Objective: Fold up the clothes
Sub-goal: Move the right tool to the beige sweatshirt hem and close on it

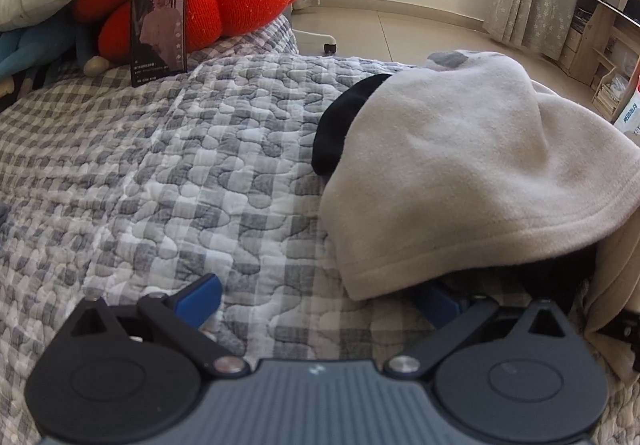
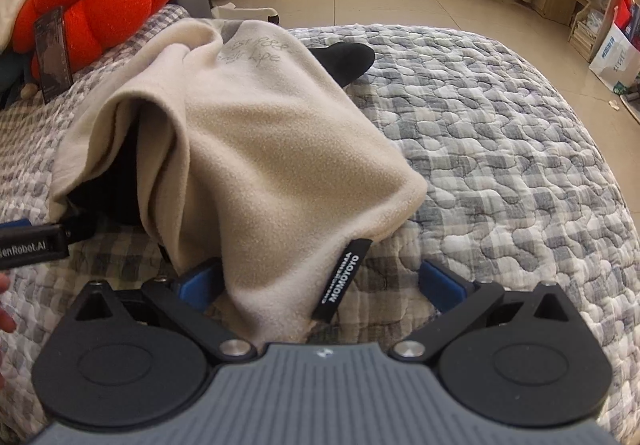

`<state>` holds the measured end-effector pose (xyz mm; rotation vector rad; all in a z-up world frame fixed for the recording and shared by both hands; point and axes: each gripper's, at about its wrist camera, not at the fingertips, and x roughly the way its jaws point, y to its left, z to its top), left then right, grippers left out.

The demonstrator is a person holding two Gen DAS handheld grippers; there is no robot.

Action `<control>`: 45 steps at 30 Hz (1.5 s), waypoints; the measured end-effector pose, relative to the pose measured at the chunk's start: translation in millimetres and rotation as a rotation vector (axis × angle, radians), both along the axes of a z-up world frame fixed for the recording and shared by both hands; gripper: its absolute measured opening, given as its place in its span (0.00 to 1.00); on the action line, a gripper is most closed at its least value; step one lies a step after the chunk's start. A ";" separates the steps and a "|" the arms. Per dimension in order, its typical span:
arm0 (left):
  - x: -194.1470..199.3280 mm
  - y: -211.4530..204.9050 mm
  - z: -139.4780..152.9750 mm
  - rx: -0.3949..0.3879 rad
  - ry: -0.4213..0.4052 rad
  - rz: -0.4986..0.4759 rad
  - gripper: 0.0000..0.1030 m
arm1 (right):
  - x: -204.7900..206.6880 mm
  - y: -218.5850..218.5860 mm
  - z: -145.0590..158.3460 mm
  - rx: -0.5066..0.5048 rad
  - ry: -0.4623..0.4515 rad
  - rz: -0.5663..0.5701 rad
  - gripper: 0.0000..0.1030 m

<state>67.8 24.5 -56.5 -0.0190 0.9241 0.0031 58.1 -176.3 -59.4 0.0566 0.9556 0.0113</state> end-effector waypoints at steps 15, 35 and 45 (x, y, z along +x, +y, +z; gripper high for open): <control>-10.2 22.9 18.7 -0.162 -0.005 0.005 0.99 | -34.7 -8.6 45.4 0.053 -0.272 -0.020 1.00; -6.3 34.9 17.2 -0.274 0.044 0.013 0.99 | -23.9 11.8 46.6 0.167 -0.285 0.074 0.11; -18.8 14.5 30.8 -0.198 -0.048 -0.134 0.99 | -33.3 -1.2 60.8 0.234 -0.341 0.037 0.03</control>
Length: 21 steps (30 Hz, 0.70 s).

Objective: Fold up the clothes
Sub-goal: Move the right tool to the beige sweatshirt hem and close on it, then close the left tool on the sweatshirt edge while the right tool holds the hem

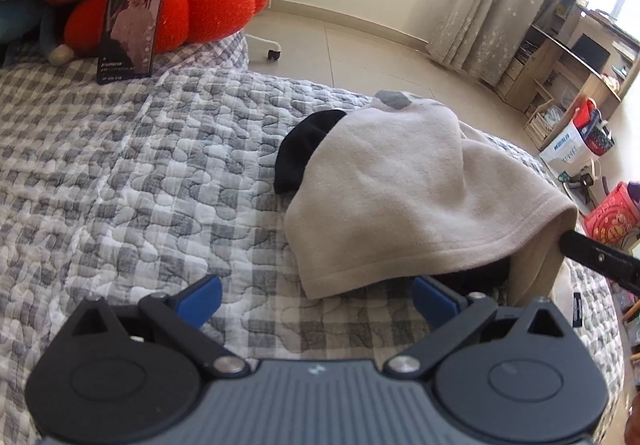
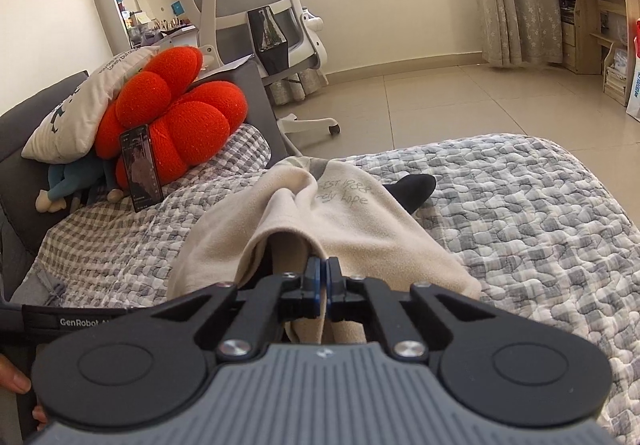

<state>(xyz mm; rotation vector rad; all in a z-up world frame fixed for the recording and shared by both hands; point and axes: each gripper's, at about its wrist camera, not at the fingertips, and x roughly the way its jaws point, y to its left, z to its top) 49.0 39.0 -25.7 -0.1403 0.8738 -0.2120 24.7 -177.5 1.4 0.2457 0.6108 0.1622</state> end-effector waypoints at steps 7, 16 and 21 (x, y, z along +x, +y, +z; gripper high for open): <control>1.4 -21.3 -8.5 0.181 -0.094 -0.023 0.86 | 2.2 6.7 -5.8 -0.041 0.021 0.010 0.15; 3.0 -16.3 -10.4 0.197 -0.128 0.028 0.47 | 8.8 16.1 -15.7 -0.065 0.011 0.016 0.55; 5.2 -5.5 -7.4 0.169 -0.131 0.097 0.23 | 18.7 18.5 -22.5 -0.064 0.016 -0.018 0.55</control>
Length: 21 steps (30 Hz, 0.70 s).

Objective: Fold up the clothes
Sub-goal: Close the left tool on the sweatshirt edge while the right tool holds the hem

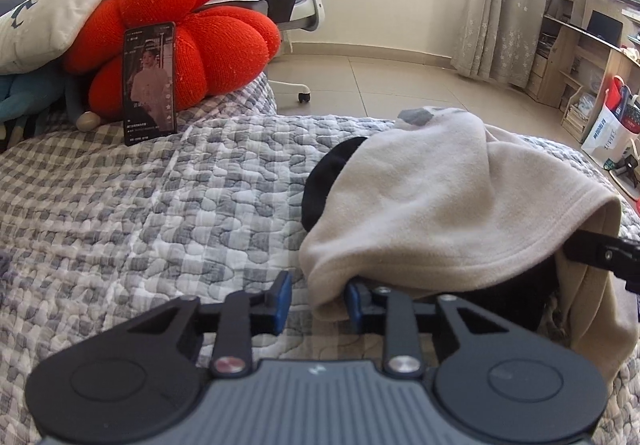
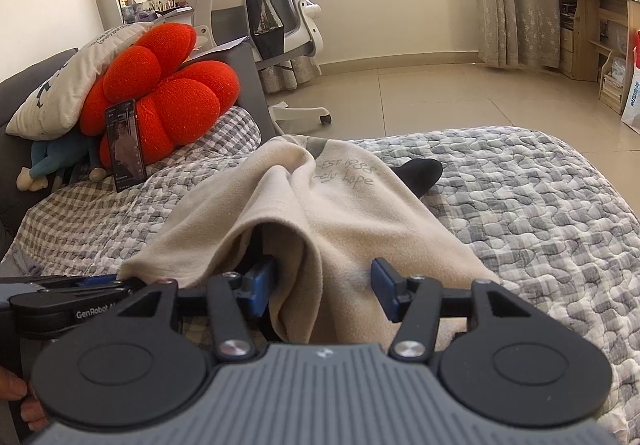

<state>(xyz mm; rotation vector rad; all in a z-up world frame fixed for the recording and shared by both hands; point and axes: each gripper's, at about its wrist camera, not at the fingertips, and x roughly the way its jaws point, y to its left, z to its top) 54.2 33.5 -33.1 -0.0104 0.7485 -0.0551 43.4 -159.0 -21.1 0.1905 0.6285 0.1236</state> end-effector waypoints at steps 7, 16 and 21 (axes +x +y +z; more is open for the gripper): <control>2.0 21.7 2.1 -0.066 0.013 0.089 0.06 | 1.4 3.0 0.8 0.004 -0.022 -0.032 0.46; -15.3 37.1 25.3 -0.066 -0.039 0.093 0.05 | -7.7 -5.3 11.8 0.063 0.013 -0.033 0.18; -33.5 45.1 45.2 -0.070 -0.079 0.080 0.05 | -23.0 -7.9 24.5 0.091 0.005 -0.023 0.18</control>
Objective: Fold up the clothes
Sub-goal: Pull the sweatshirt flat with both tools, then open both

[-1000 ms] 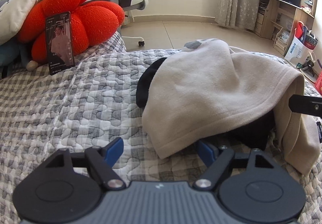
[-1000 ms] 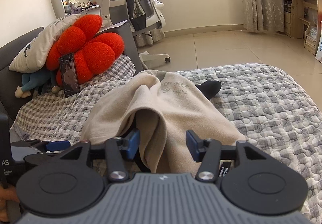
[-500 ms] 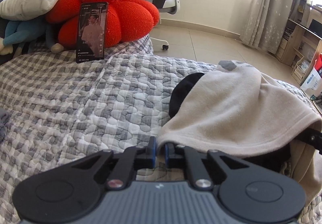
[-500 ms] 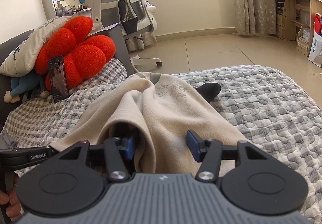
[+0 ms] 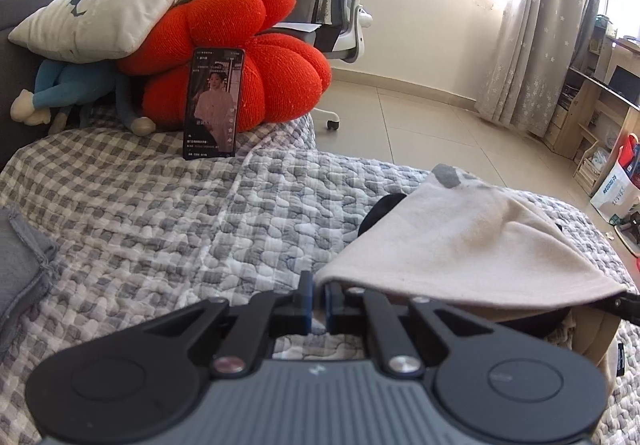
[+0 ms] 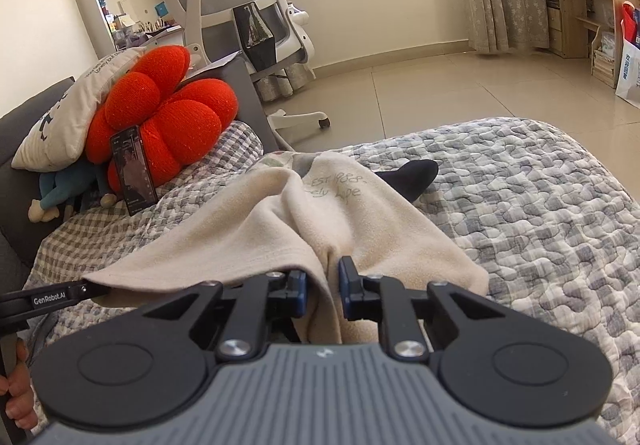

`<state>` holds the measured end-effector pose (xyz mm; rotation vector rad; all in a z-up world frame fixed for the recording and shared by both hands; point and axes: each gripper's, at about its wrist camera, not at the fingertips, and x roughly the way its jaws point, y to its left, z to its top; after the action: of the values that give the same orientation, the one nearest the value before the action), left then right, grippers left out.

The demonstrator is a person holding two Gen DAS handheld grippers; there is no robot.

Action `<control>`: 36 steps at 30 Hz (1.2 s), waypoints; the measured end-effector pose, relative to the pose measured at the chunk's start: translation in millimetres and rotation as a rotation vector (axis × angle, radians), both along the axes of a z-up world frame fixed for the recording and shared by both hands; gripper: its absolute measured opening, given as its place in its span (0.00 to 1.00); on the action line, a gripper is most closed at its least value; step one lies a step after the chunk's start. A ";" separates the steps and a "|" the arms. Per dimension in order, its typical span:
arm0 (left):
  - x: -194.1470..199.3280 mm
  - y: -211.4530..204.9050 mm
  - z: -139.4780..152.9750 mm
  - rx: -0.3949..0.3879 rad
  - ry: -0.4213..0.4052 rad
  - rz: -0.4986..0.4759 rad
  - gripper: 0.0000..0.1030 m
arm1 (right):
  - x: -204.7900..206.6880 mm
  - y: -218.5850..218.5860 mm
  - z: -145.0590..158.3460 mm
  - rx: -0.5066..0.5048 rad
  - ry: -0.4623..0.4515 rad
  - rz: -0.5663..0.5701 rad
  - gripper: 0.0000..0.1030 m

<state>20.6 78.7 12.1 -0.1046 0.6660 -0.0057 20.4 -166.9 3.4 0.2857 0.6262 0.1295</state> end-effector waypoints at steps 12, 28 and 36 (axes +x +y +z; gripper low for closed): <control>-45.4 15.1 44.0 -0.012 -0.056 -0.057 0.04 | -37.8 8.7 32.0 -0.001 -0.074 0.080 0.18; -79.0 32.9 46.8 -0.011 0.034 -0.200 0.04 | -71.3 24.8 42.0 -0.018 0.001 0.285 0.18; -95.5 37.6 41.1 0.051 0.107 -0.307 0.04 | -75.9 34.0 33.3 -0.014 0.076 0.392 0.18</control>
<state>-74.9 116.2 53.2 0.0481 0.7837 -0.2797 -55.5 -132.9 36.6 0.1521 0.7536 0.4926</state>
